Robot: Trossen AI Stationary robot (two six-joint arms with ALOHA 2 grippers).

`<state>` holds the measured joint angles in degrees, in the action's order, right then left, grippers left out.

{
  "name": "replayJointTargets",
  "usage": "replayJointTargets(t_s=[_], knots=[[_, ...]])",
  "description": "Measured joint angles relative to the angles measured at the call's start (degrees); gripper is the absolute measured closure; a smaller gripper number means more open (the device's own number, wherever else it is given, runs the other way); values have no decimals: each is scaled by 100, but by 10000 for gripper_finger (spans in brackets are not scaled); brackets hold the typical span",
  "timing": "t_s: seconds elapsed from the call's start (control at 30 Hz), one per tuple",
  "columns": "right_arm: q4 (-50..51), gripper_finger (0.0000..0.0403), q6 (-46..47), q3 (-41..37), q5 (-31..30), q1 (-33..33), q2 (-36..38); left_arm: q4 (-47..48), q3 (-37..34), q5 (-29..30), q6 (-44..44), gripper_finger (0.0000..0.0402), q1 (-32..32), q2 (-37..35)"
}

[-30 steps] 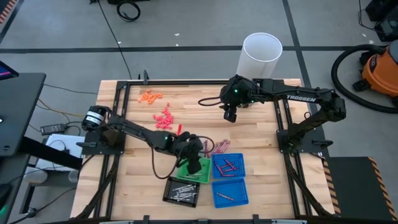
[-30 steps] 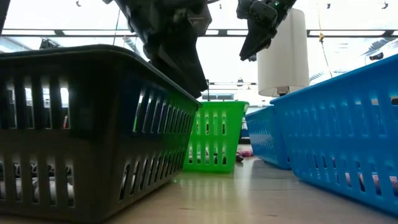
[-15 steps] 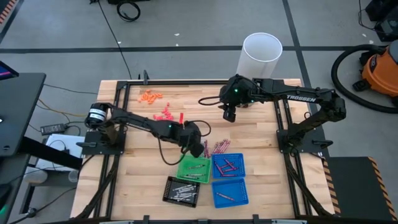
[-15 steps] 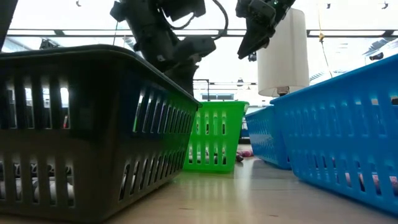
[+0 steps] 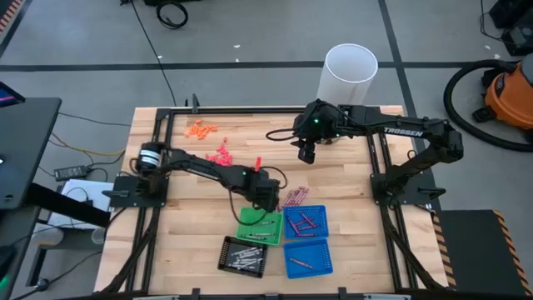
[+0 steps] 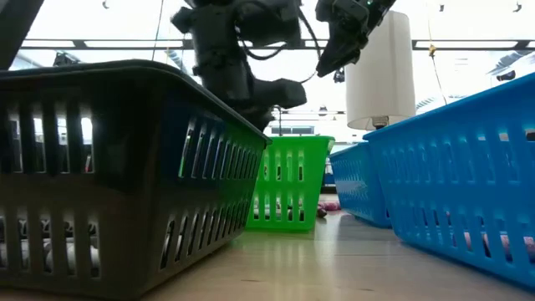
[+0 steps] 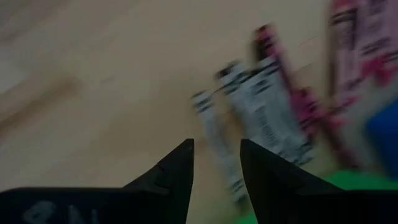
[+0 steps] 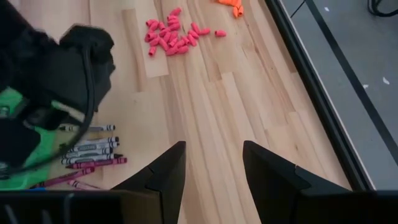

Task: Sort crayons
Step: Put the black crayon into the green bin

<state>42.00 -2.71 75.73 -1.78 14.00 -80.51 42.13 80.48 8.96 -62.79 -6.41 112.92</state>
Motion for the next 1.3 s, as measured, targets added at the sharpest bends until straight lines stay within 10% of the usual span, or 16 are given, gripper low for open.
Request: replayJointTargets(t_s=[1.3], knots=[[8, 235, 16, -1, 41, -73, 0, 421, 55, 161, -216, 260, 24, 457]])
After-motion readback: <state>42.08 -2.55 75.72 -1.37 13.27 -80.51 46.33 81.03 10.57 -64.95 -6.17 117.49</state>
